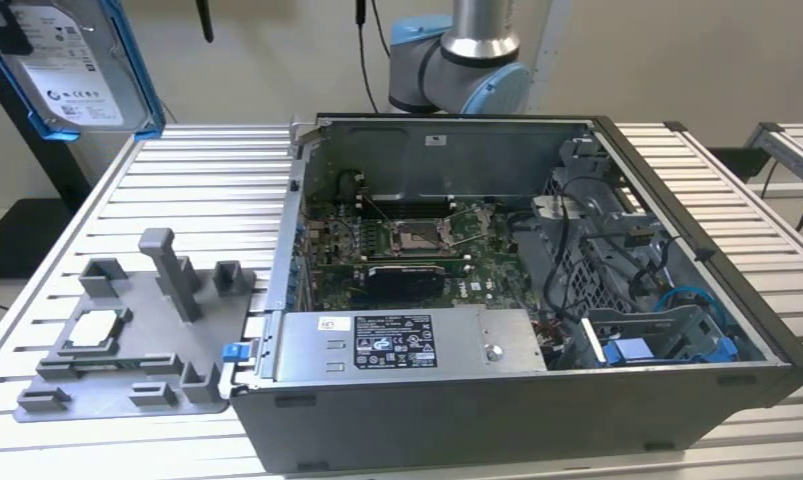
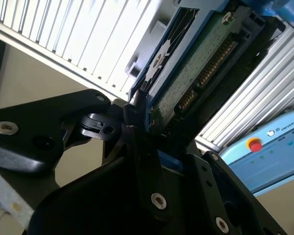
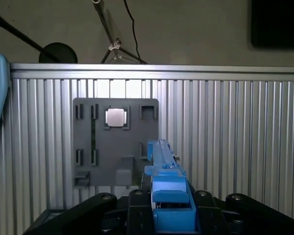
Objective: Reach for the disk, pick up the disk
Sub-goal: 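Pick up the disk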
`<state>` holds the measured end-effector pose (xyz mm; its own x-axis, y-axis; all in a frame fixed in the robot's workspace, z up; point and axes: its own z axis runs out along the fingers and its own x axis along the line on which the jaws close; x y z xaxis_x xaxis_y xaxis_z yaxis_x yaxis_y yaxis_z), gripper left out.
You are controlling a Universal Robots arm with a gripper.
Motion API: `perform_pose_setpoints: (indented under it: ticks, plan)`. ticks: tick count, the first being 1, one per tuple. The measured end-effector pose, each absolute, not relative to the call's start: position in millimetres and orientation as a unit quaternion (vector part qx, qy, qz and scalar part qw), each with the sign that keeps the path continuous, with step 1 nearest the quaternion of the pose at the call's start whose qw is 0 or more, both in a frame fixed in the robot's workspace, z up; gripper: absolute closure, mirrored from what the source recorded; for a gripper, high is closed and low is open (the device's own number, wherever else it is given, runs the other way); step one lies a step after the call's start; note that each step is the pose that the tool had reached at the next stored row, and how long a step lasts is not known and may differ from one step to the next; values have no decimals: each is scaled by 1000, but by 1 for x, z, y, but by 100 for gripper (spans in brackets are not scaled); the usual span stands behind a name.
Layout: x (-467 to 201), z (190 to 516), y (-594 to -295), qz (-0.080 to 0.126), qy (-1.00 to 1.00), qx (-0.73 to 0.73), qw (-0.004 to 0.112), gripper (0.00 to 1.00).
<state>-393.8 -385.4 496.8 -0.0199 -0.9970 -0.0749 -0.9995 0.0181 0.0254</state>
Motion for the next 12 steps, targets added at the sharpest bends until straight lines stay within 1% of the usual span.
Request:
perform_pose_setpoints:
  ticks: [12]
  plan:
    - [-367,497,-385,36,713,-700,18,100]
